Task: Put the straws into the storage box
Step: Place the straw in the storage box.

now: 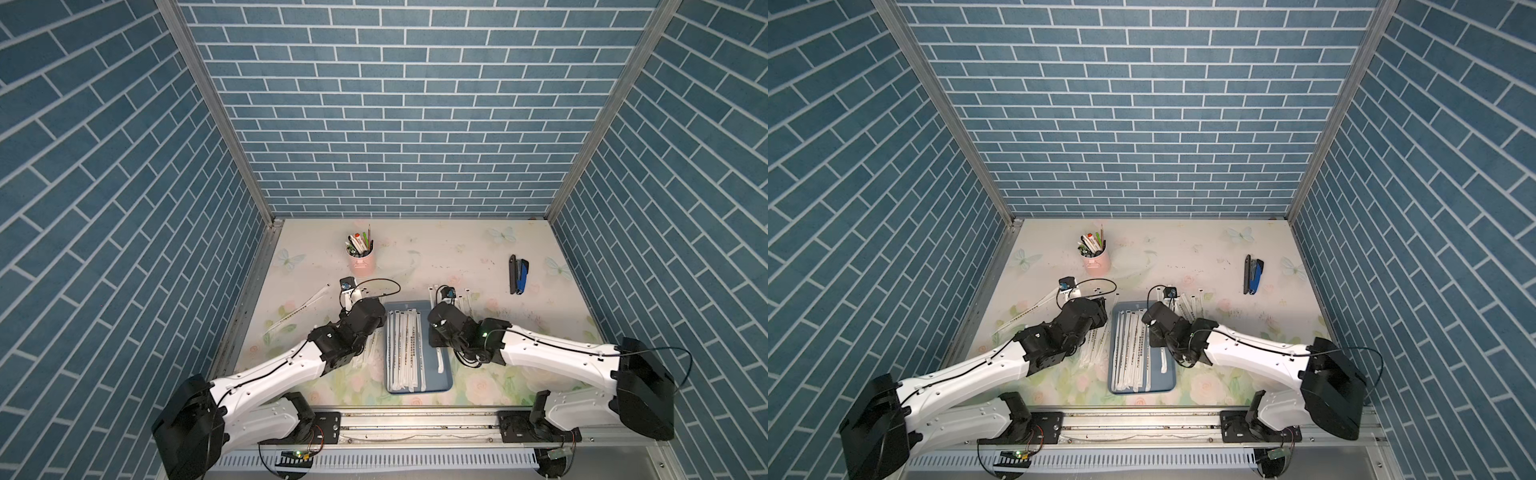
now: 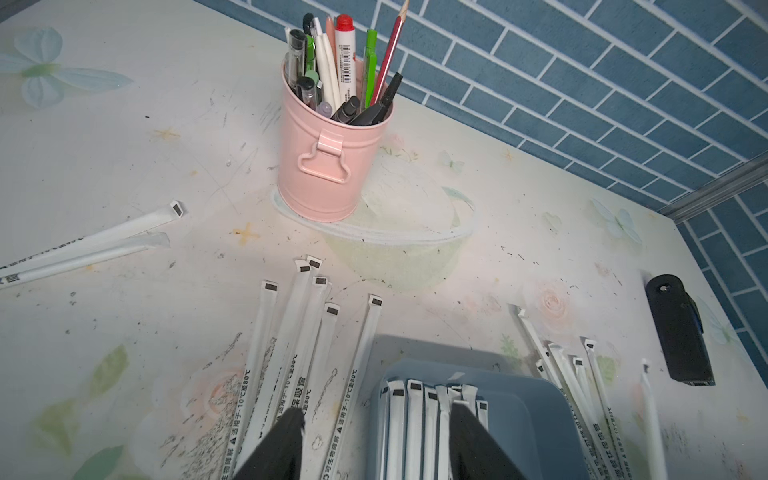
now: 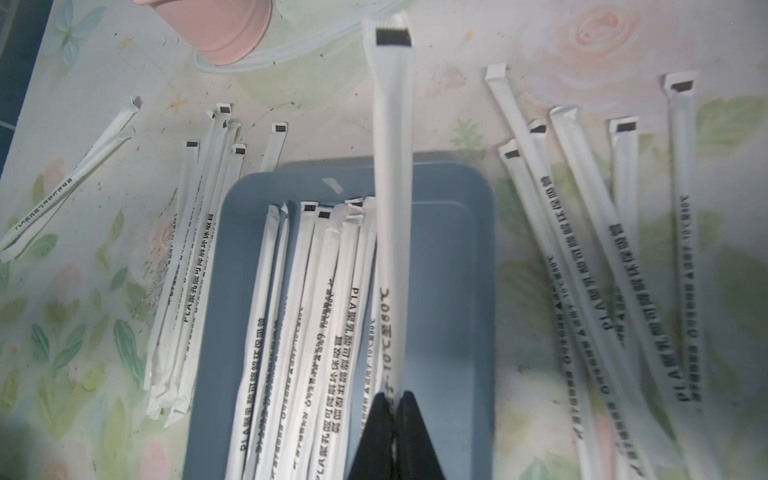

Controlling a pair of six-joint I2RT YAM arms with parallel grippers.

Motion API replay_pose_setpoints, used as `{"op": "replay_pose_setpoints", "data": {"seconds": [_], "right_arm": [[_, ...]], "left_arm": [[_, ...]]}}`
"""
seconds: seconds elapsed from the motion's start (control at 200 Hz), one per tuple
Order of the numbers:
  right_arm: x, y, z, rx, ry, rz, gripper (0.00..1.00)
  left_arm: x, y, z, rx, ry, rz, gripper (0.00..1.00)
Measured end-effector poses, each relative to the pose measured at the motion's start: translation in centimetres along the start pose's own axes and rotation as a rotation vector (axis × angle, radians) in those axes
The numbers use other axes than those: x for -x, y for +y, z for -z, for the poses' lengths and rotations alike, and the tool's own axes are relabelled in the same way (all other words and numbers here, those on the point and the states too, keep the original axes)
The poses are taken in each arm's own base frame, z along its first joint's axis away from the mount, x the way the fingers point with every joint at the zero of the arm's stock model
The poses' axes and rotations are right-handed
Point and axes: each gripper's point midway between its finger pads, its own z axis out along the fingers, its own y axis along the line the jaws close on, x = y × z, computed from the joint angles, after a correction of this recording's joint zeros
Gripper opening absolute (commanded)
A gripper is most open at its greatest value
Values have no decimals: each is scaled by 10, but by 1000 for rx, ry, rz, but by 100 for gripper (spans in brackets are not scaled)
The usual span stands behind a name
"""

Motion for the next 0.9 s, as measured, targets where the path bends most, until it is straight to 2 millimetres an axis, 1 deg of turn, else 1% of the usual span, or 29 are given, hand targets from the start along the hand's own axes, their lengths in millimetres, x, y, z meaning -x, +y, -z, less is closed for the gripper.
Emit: {"op": "replay_pose_setpoints", "data": {"seconds": [0.055, 0.105, 0.165, 0.25, 0.34, 0.515, 0.765, 0.9], "right_arm": [[-10, 7, -11, -14, 16, -11, 7], [-21, 10, -21, -27, 35, -17, 7], [-33, 7, -32, -53, 60, -22, 8], [-41, -1, -41, -81, 77, -38, 9], [-45, -5, -47, -89, 91, -47, 10], [-51, -6, -57, -86, 118, -63, 10], [-53, -3, -61, -67, 132, -74, 13], [-53, -2, -62, -61, 134, -77, 18]], "left_arm": [[-1, 2, 1, -3, 4, 3, 59], [-2, 3, 1, -8, 9, 5, 59], [-4, 4, 2, -14, 16, 5, 59], [-8, 5, 3, -22, 25, 6, 59], [-13, 7, 2, -27, 40, 5, 59], [-20, 8, 0, -30, 61, -1, 59], [-24, 4, -3, -45, 77, 0, 59], [-24, 4, -3, -46, 78, 0, 59]]}}
